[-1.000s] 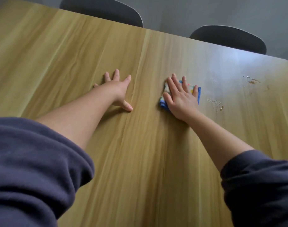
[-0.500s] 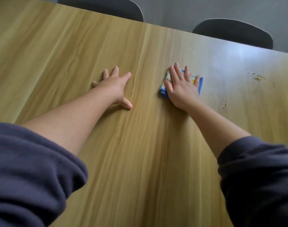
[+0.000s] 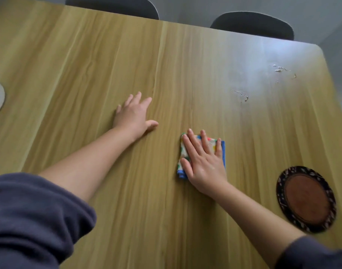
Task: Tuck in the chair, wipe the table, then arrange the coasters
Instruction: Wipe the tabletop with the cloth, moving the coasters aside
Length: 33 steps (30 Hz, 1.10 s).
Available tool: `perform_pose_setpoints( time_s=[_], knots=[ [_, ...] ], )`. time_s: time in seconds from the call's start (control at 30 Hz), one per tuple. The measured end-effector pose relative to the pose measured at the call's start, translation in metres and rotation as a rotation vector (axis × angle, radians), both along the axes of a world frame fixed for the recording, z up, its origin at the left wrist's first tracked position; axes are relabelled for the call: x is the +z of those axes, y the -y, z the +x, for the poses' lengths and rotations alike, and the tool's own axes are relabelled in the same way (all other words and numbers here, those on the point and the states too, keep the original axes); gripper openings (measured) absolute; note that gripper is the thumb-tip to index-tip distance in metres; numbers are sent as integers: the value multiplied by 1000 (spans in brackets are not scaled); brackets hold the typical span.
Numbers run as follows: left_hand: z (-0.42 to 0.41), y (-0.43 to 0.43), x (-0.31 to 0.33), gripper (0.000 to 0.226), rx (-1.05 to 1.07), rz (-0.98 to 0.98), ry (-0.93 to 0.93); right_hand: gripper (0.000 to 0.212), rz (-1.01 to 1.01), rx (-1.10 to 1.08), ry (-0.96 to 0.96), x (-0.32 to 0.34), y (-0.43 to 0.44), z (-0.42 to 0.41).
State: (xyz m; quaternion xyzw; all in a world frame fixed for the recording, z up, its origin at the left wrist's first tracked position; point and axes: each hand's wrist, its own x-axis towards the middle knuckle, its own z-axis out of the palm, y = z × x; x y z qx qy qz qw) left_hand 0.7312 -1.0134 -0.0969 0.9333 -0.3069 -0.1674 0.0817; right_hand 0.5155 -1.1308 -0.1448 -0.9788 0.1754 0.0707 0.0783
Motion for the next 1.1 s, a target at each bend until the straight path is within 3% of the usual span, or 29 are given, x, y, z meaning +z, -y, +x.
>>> perform_pose_setpoints(
  time_s=[0.17, 0.3, 0.4, 0.6, 0.77, 1.0, 1.1],
  knots=[
    [-61, -56, 19, 110, -161, 215, -126, 66, 0, -9, -6, -2, -2, -1],
    [-112, -100, 15, 133, -155, 457, -274, 66, 13, -15, -6, 0, -2, 0],
    [-131, -108, 8, 133, -117, 424, -267, 66, 21, -73, -6, -1, -4, 2],
    [-131, -107, 6, 134, -82, 397, -269, 62, 57, -442, -10, -1, -28, 36],
    [-132, -106, 11, 132, -77, 401, -265, 65, 65, -331, 16, -1, -76, 2],
    [-133, -107, 23, 128, -78, 394, -285, 66, 72, -140, -16, 6, -158, -108],
    [-133, -107, 26, 128, -81, 387, -297, 66, 51, -199, -94, 5, -144, -140]
  ],
)
